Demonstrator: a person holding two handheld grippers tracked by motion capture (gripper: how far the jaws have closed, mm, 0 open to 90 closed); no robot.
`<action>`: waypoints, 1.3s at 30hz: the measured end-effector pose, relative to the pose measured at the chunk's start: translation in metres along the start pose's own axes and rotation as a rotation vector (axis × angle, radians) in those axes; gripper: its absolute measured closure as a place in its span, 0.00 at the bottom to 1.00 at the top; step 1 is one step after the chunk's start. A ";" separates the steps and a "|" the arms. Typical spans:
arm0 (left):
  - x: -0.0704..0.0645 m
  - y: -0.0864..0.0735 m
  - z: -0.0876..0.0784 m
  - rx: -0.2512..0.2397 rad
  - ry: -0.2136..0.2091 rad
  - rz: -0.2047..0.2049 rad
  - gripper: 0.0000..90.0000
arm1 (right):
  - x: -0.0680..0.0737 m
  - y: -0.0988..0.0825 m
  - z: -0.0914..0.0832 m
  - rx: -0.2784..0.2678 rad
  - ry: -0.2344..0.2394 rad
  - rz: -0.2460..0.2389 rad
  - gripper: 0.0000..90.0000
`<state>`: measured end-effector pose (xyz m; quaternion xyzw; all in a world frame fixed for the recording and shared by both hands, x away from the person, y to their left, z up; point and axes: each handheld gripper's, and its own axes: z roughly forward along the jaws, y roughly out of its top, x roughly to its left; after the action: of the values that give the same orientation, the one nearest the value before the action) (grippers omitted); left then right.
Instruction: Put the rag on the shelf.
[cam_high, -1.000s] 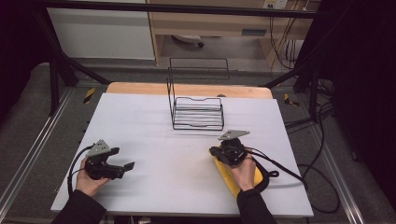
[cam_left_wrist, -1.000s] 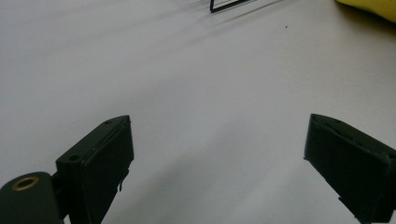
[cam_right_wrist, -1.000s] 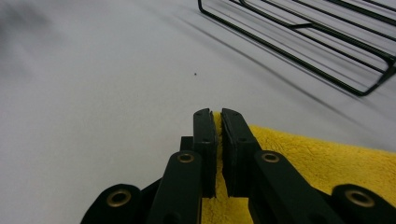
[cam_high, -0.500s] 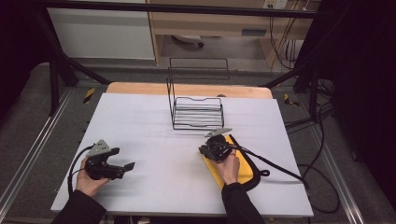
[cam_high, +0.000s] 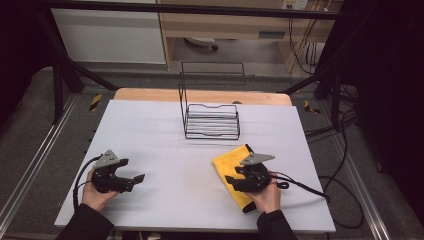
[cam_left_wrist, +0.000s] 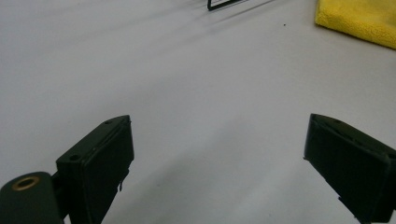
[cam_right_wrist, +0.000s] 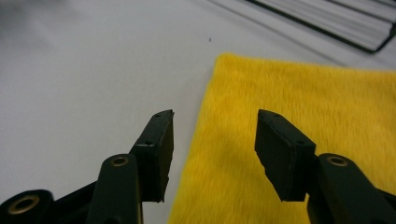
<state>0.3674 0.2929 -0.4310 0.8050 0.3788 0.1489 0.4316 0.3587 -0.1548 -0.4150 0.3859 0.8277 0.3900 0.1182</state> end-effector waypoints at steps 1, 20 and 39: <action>0.000 0.000 0.000 0.001 0.000 0.000 0.09 | 0.001 -0.013 -0.008 0.010 0.005 0.020 0.58; -0.003 0.001 0.001 0.010 -0.006 0.006 0.09 | 0.013 -0.040 0.001 0.083 -0.039 0.003 0.93; -0.002 0.001 0.002 0.014 -0.005 -0.009 0.09 | 0.039 -0.007 0.014 0.022 0.143 0.063 0.96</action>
<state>0.3675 0.2900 -0.4313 0.8067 0.3823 0.1425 0.4277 0.3353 -0.1211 -0.4253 0.3841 0.8256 0.4111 0.0424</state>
